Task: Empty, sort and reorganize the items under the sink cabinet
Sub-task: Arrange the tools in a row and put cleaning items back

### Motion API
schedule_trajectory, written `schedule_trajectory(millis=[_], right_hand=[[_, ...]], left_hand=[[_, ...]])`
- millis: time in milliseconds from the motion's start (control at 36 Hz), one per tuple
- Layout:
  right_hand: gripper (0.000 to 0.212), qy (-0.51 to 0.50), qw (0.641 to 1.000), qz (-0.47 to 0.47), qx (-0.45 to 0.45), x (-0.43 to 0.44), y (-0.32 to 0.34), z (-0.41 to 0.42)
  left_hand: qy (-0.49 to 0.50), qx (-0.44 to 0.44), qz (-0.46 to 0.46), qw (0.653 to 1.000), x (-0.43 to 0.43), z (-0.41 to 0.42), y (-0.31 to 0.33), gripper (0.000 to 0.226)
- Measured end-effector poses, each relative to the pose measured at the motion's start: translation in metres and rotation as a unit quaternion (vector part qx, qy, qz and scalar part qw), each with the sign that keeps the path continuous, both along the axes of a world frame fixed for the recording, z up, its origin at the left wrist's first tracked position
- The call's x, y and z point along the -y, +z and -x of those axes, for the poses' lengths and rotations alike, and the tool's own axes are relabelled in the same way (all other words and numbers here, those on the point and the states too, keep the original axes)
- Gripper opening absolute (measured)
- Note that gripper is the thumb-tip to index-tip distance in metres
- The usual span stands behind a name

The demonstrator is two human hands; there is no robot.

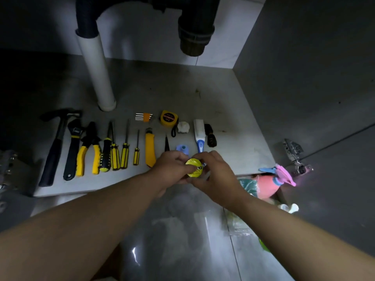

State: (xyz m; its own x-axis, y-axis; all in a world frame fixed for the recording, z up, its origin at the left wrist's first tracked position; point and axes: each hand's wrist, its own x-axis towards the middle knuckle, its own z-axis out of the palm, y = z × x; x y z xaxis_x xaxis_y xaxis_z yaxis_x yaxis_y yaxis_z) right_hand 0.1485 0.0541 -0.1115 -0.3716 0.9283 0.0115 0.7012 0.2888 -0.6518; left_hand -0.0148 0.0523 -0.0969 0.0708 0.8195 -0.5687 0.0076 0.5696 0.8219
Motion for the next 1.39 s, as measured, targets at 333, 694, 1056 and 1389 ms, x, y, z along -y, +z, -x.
schedule_trajectory(millis=[333, 694, 1056, 1389], right_hand=[[0.037, -0.23, 0.972, 0.019, 0.048, -0.019, -0.023, -0.035], [0.048, -0.197, 0.972, 0.063, 0.108, -0.042, -0.043, -0.024], [0.021, -0.026, 0.964, 0.081, 0.254, 0.005, 0.017, -0.123], [0.048, -0.217, 0.837, 0.198, 0.462, 0.087, 0.042, -0.209]], left_hand=[[0.015, -0.106, -0.026, 0.994, 0.004, 0.003, -0.01, 0.011], [-0.117, -0.141, -0.013, 0.983, 0.012, 0.011, -0.019, 0.014], [-0.399, -0.28, -0.153, 0.86, 0.025, -0.024, -0.009, 0.02], [-0.586, -0.357, -0.186, 0.703, 0.031, -0.089, 0.062, 0.03]])
